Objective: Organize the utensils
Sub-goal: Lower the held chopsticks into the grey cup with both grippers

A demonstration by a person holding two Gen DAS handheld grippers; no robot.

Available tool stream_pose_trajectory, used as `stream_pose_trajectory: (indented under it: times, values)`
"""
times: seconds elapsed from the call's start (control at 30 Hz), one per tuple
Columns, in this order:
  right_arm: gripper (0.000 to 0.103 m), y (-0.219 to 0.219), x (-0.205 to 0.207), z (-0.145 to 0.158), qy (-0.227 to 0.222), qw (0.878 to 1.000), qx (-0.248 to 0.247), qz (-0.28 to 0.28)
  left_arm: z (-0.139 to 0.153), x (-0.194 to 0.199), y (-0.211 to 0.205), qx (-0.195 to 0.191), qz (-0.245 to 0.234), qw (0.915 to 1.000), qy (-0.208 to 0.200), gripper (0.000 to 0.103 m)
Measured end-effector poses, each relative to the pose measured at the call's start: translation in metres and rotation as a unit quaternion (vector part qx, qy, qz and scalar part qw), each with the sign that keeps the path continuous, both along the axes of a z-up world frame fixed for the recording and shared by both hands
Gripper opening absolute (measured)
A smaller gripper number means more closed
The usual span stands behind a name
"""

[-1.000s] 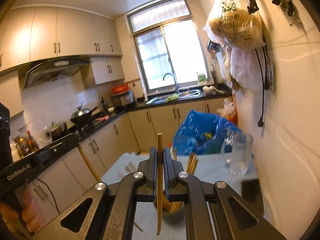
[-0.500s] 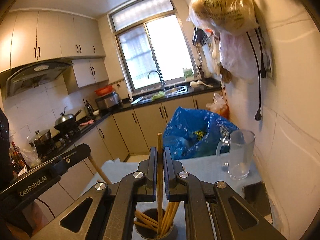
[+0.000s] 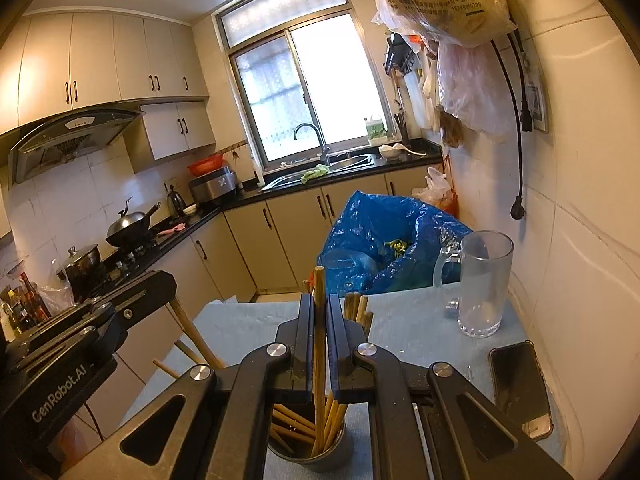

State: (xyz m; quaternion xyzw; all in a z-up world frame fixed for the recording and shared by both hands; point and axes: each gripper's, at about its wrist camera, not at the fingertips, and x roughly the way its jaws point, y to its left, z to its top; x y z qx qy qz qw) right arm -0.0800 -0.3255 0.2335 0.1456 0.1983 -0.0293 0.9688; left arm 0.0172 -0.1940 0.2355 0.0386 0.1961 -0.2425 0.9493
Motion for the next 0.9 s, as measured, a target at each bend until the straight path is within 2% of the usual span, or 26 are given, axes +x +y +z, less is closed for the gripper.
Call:
stream_pose_trajectory:
  times: [0.9]
  values:
    - [0.006, 0.004, -0.016, 0.003, -0.008, 1.0, -0.003, -0.002, 0.001, -0.02, -0.003, 0.02, 0.011, 0.9995, -0.023, 0.007]
